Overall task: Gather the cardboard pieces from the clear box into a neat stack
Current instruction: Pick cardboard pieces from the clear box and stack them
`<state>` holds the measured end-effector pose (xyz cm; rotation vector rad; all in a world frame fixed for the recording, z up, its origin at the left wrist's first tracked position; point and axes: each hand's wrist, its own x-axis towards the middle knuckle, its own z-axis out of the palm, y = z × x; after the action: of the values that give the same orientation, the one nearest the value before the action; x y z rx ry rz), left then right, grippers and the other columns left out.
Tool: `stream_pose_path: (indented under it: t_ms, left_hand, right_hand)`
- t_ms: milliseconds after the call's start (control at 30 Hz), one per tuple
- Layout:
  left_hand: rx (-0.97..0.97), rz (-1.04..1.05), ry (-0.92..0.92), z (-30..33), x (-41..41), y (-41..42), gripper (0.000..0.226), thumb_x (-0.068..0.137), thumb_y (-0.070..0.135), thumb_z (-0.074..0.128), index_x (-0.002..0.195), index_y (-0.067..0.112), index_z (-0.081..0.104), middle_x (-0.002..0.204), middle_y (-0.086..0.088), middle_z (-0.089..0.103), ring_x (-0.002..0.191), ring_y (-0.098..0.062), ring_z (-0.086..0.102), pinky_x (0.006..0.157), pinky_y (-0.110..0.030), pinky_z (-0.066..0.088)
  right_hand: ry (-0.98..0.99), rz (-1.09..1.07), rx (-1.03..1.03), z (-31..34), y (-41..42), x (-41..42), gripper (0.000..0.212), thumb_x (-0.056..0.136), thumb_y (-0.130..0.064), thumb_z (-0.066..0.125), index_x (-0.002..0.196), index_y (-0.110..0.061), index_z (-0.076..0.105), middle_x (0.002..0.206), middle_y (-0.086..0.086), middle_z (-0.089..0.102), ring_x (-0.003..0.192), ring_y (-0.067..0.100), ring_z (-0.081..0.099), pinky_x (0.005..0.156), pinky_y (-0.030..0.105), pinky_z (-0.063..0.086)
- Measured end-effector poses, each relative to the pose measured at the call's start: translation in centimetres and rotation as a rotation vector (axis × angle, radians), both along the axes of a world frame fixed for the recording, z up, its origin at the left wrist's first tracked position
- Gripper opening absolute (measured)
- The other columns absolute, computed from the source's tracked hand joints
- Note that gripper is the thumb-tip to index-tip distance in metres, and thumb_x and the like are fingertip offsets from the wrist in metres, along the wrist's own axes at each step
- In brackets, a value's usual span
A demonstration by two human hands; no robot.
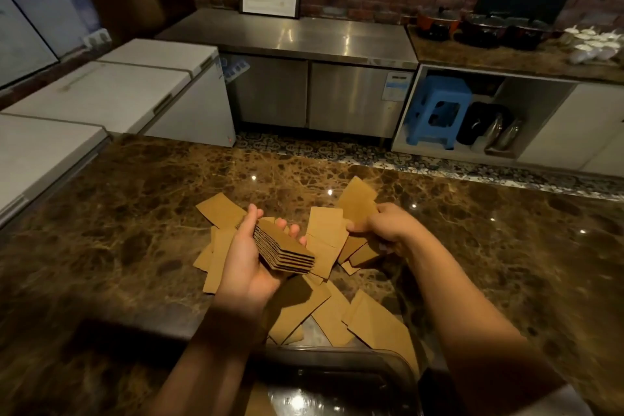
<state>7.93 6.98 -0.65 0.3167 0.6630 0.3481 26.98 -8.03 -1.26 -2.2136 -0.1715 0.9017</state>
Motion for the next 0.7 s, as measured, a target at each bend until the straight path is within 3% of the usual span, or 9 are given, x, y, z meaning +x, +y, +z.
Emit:
stream_pose_path:
  t_ms: [100,200,233,333,467,533,633,700]
  left_hand:
    - [0.024,-0.017,0.024,0.3,-0.1,-0.2,0.034,0.090,0.045,0.068,0.112,0.021,0.058,0.110,-0.016,0.061,0.077,-0.031,0.071,0.065,-0.048,0.060]
    - [0.081,-0.048,0.063,1.1,-0.1,-0.6,0.032,0.091,0.044,0.067,0.105,0.016,0.060,0.110,-0.017,0.063,0.093,-0.031,0.068,0.060,-0.044,0.060]
    - [0.101,-0.060,0.072,1.4,-0.1,-0.8,0.031,0.091,0.042,0.067,0.108,0.017,0.061,0.113,-0.018,0.064,0.098,-0.032,0.068,0.063,-0.044,0.060]
    - [0.160,-0.118,0.047,2.2,0.0,-1.4,0.024,0.094,0.026,0.065,0.118,0.025,0.064,0.122,-0.018,0.066,0.100,-0.034,0.070,0.072,-0.047,0.058]
    - [0.258,-0.236,-0.014,3.3,0.2,-2.9,0.029,0.090,0.018,0.064,0.118,0.025,0.068,0.119,-0.018,0.070,0.089,-0.032,0.072,0.072,-0.046,0.058]
    - [0.313,-0.299,-0.080,3.8,0.3,-3.7,0.038,0.080,0.022,0.074,0.118,0.025,0.070,0.115,-0.018,0.073,0.085,-0.030,0.073,0.067,-0.044,0.059]
    - [0.438,-0.403,-0.195,3.9,0.4,-4.6,0.055,0.072,0.015,0.081,0.124,0.021,0.066,0.121,-0.023,0.070,0.102,-0.037,0.071,0.075,-0.050,0.060]
    - [0.495,-0.411,-0.231,3.7,0.5,-4.9,0.061,0.072,0.003,0.075,0.128,0.021,0.062,0.128,-0.029,0.063,0.112,-0.044,0.065,0.083,-0.057,0.058]
  right_hand:
    - [-0.025,-0.026,0.061,2.4,-2.7,0.2,0.027,0.081,-0.030,0.082,0.095,-0.013,0.067,0.079,0.007,0.076,0.066,0.026,0.074,0.052,0.032,0.058]
    - [-0.092,-0.029,-0.032,4.3,-5.7,0.3,0.026,0.083,-0.020,0.081,0.101,-0.011,0.064,0.076,0.002,0.073,0.056,0.013,0.069,0.040,0.021,0.049]
    - [-0.116,-0.047,-0.048,4.8,-6.7,0.4,0.027,0.084,-0.014,0.079,0.104,-0.011,0.062,0.080,0.003,0.071,0.060,0.014,0.069,0.042,0.021,0.049]
    - [-0.153,-0.041,0.042,6.4,-9.3,-0.1,0.029,0.081,-0.010,0.081,0.105,-0.014,0.065,0.091,0.006,0.073,0.079,0.023,0.070,0.064,0.035,0.055]
    - [0.114,-0.011,0.470,7.7,-10.3,-3.4,0.051,0.061,-0.016,0.088,0.109,-0.016,0.069,0.103,0.013,0.076,0.095,0.032,0.073,0.082,0.049,0.057]
    - [0.237,0.016,0.599,7.6,-9.6,-5.2,0.054,0.061,-0.012,0.085,0.111,-0.013,0.067,0.103,0.012,0.077,0.094,0.029,0.074,0.079,0.047,0.060]
    - [0.379,0.068,0.720,7.2,-7.8,-7.6,0.048,0.068,-0.005,0.076,0.115,-0.009,0.067,0.107,0.015,0.075,0.098,0.030,0.073,0.076,0.041,0.062]
    - [0.392,0.075,0.760,7.1,-6.9,-8.5,0.045,0.070,-0.004,0.075,0.115,-0.008,0.069,0.109,0.017,0.075,0.099,0.031,0.072,0.079,0.041,0.061]
